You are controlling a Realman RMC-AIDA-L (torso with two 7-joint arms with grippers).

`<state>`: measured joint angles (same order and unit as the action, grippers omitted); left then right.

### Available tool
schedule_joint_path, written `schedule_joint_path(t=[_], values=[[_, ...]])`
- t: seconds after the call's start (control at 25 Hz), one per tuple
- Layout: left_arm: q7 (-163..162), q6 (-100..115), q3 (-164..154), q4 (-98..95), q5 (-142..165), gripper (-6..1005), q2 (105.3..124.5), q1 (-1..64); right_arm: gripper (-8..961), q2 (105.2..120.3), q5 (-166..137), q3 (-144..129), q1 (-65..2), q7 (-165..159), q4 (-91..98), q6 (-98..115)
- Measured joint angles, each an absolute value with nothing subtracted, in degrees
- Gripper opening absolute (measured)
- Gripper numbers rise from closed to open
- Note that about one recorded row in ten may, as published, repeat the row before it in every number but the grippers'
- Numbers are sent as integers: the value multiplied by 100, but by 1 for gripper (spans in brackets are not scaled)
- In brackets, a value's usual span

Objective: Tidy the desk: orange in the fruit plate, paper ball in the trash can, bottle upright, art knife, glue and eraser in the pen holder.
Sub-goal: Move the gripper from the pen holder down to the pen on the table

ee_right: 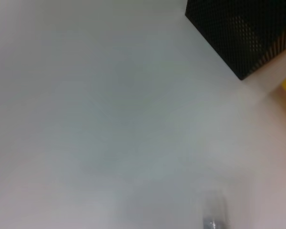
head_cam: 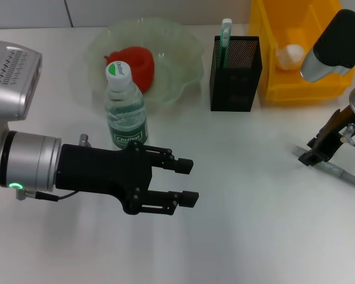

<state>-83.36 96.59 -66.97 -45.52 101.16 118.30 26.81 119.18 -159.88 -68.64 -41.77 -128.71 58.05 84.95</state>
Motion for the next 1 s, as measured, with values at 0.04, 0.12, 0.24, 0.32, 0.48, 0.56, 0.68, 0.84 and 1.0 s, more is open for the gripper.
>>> schedule_joint_path(t=[0.04,0.12,0.24,0.32,0.48,0.56,0.68,0.84,1.0], values=[[-8335,9649,-6697,-4553,10116,594,11830,2681,369,11918,-15988,-6869,-4178,-12861,5801,8495],[-8334,9631,-6697,-4553,10116,594,11830,2681,378,11918,-15988,-6885,-4177,-12858,5796,8495],[-8329,9625,-6697,-4547,10116,594,11830,2681,379,11918,-15988,-6922,-4177,-12858,5770,8490],[-8325,9624,-6697,-4544,10116,594,11830,2681,379,11918,-15988,-6927,-4176,-12857,5744,8470],[-8323,9624,-6697,-4544,10116,594,11830,2680,356,11926,-15988,-6932,-4182,-12850,5679,8418],[-8324,9622,-6697,-4544,10116,594,11832,2680,317,11928,-15988,-6947,-4187,-12849,5655,8409],[-8325,9619,-6697,-4544,10116,594,11836,2682,275,11928,-15987,-6953,-4200,-12848,5611,8378],[-8327,9616,-6697,-4544,10116,594,11838,2686,261,11928,-15988,-6953,-4204,-12847,5571,8342],[-8336,9615,-6697,-4544,10116,594,11839,2704,248,11926,-15975,-6952,-4203,-12844,5577,8334]])
